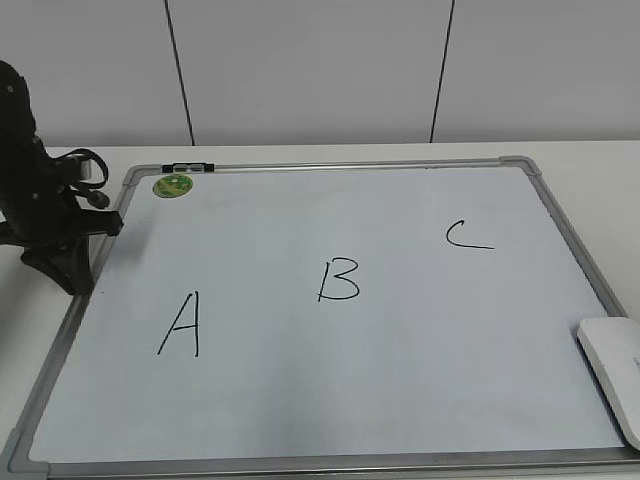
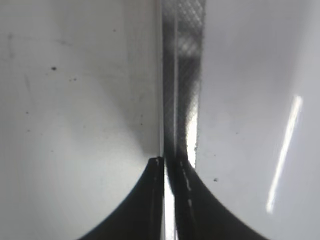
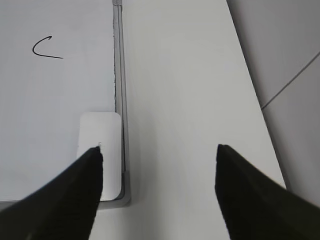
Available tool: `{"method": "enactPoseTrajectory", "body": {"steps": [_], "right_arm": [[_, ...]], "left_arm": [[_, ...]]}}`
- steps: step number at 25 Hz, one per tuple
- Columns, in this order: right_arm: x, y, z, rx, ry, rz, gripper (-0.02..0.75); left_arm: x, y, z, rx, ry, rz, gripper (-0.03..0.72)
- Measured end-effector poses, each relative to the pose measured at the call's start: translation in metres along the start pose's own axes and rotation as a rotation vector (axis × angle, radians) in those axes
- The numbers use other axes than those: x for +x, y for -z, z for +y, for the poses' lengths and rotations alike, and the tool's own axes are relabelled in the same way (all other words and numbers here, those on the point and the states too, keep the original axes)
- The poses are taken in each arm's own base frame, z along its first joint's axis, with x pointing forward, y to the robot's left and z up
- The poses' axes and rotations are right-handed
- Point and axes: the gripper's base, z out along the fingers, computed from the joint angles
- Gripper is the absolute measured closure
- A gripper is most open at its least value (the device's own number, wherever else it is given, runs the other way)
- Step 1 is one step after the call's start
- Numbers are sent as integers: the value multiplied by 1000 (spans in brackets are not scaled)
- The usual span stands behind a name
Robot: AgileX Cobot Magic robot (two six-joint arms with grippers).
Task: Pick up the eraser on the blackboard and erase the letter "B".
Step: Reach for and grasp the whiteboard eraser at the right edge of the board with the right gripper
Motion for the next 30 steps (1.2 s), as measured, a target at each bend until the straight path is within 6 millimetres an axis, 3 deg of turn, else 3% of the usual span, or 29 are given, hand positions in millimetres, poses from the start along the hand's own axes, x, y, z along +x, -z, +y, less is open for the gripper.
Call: {"method": "enactPoseTrajectory", "body": {"steps": [7,13,18,30], "right_arm": [[-22,-47,13,-97,-30,199,217],[-22,-93,26,-163,-52,473,214],[-12,-132,34,-175,-32,691,87],[-3,-193,48,-223,-2,789,66]], "left_arm": [[0,0,0,-5,-3,0,656],[0,0,0,-5,-3,0,654],[0,0,0,-5,-3,2,653],[0,0,0,-5,-3,2,649]]}}
